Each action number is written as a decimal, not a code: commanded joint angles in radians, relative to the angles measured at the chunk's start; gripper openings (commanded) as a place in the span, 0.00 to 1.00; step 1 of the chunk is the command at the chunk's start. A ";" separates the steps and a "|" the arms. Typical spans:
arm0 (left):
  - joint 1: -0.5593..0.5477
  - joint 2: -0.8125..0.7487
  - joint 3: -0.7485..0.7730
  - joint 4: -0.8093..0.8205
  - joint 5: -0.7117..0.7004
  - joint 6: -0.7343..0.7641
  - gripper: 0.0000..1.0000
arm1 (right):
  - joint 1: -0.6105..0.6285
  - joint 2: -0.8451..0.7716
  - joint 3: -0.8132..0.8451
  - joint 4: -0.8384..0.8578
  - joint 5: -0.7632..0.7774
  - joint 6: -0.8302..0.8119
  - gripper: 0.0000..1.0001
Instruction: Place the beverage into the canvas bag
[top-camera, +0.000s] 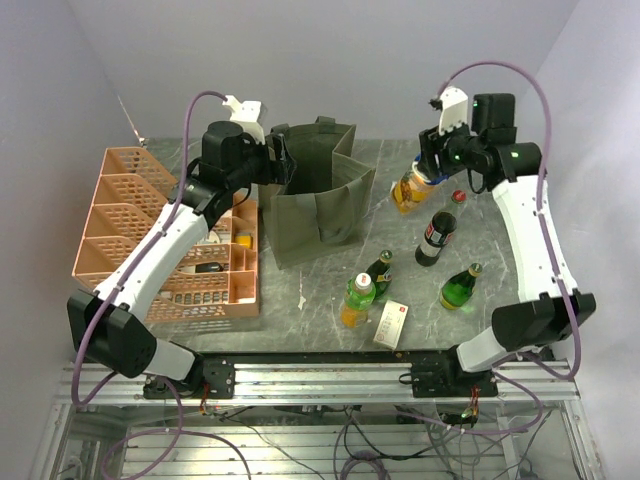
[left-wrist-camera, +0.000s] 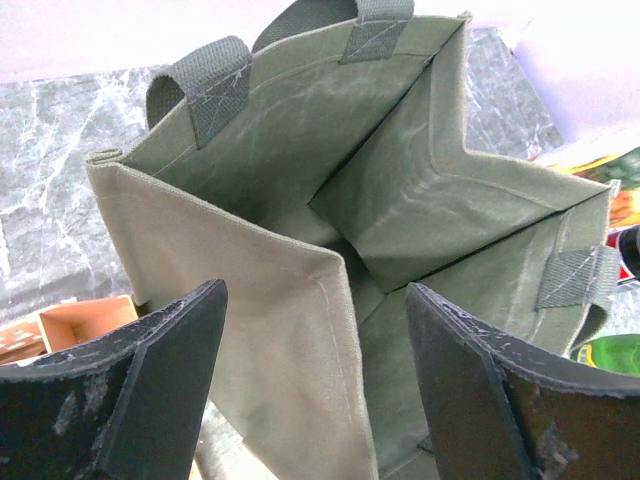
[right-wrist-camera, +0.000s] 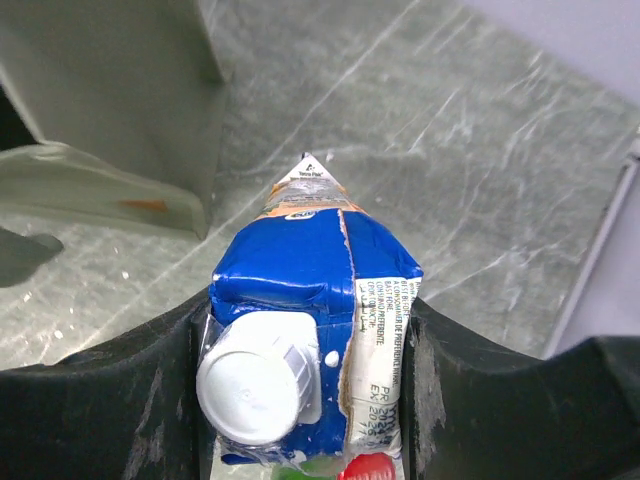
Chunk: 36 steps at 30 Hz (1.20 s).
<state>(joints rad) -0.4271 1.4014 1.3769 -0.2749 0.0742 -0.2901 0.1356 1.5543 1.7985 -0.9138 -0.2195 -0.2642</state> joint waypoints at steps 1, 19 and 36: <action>0.007 0.019 -0.007 0.046 -0.001 0.015 0.80 | 0.012 -0.136 0.163 0.209 0.004 0.034 0.00; 0.009 -0.007 -0.076 0.117 0.080 0.058 0.45 | 0.045 -0.023 0.599 0.353 -0.299 0.244 0.00; 0.028 -0.058 -0.120 0.127 0.074 0.090 0.73 | 0.266 0.219 0.797 0.370 -0.350 0.288 0.00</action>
<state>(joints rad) -0.4152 1.3884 1.2755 -0.2050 0.1360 -0.2195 0.3561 1.8168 2.5095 -0.8196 -0.5667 0.0151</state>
